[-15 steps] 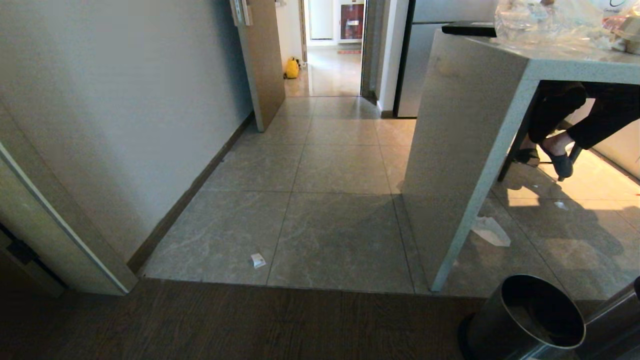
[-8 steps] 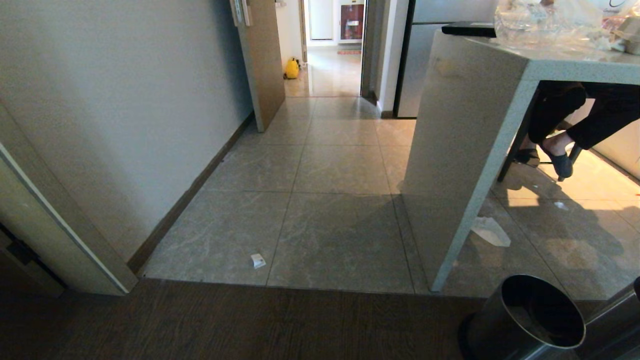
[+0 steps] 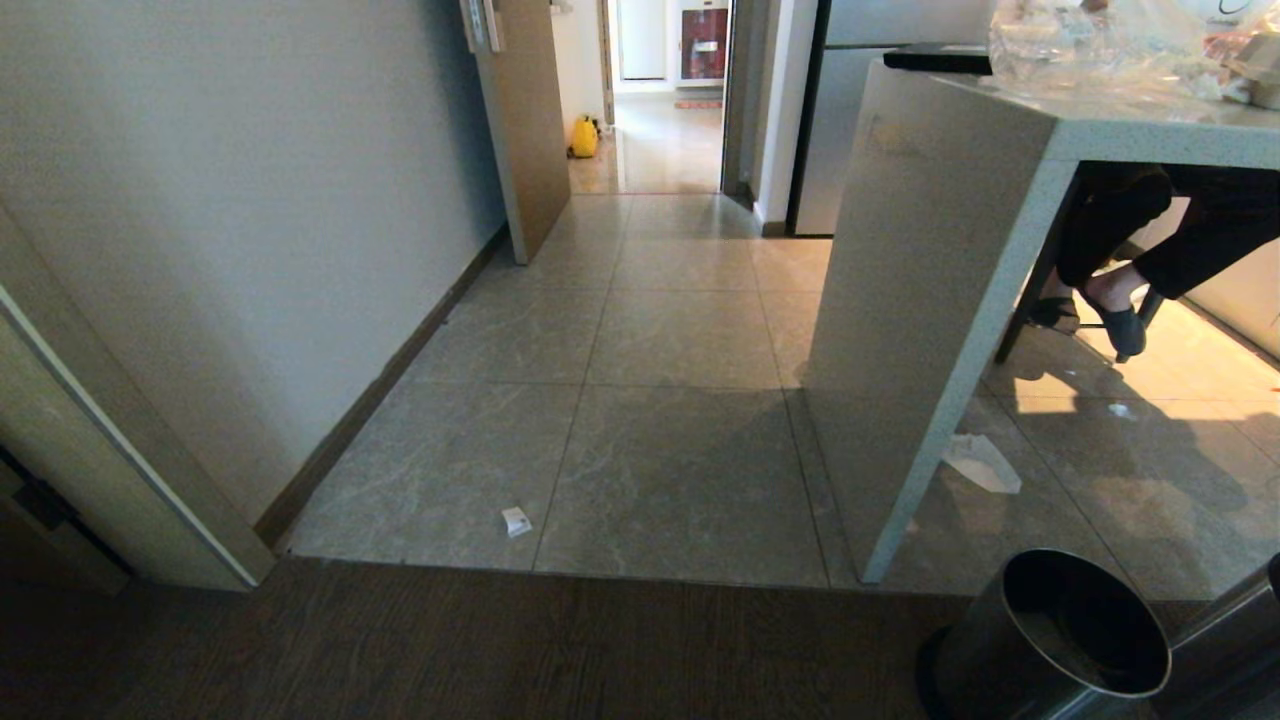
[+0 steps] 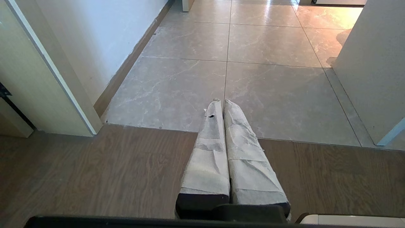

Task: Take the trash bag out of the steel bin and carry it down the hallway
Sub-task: Put the trash bag at the door

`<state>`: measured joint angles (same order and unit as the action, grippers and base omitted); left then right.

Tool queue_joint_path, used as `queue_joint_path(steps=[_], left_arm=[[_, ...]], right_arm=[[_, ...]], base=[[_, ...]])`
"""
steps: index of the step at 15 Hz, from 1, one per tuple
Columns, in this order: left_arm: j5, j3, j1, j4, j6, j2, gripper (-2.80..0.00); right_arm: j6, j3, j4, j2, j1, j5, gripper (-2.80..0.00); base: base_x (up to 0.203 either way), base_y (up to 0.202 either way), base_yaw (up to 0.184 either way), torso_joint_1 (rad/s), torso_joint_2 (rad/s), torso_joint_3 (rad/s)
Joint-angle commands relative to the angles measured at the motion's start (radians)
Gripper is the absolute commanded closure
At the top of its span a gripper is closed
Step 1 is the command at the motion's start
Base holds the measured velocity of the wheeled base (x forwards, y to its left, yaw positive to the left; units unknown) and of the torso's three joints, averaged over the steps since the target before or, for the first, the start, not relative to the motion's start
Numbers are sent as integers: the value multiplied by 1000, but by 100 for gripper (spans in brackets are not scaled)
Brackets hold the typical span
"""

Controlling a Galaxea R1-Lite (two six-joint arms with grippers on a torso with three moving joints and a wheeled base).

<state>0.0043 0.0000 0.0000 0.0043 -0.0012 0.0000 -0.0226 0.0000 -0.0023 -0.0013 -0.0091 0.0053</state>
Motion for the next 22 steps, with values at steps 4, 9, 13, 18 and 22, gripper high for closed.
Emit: queue_joint_path(steps=[4, 9, 13, 18, 22], left_arm=[[0, 0, 0, 0, -2, 0, 0], [0, 0, 0, 0, 0, 0, 0], [0, 0, 0, 0, 0, 0, 0], [-1, 0, 0, 0, 3, 0, 0], [-1, 0, 0, 0, 3, 0, 0]], right_arm=[[1, 2, -1, 1, 0, -1, 0], [1, 2, -1, 1, 0, -1, 0], [1, 2, -1, 1, 0, -1, 0], [1, 2, -1, 1, 0, -1, 0], [3, 2, -1, 1, 0, -1, 0]], base=[[0, 0, 0, 0, 0, 0], [0, 0, 0, 0, 0, 0], [0, 0, 0, 0, 0, 0], [0, 0, 0, 0, 0, 0], [2, 105, -4, 2, 2, 1]])
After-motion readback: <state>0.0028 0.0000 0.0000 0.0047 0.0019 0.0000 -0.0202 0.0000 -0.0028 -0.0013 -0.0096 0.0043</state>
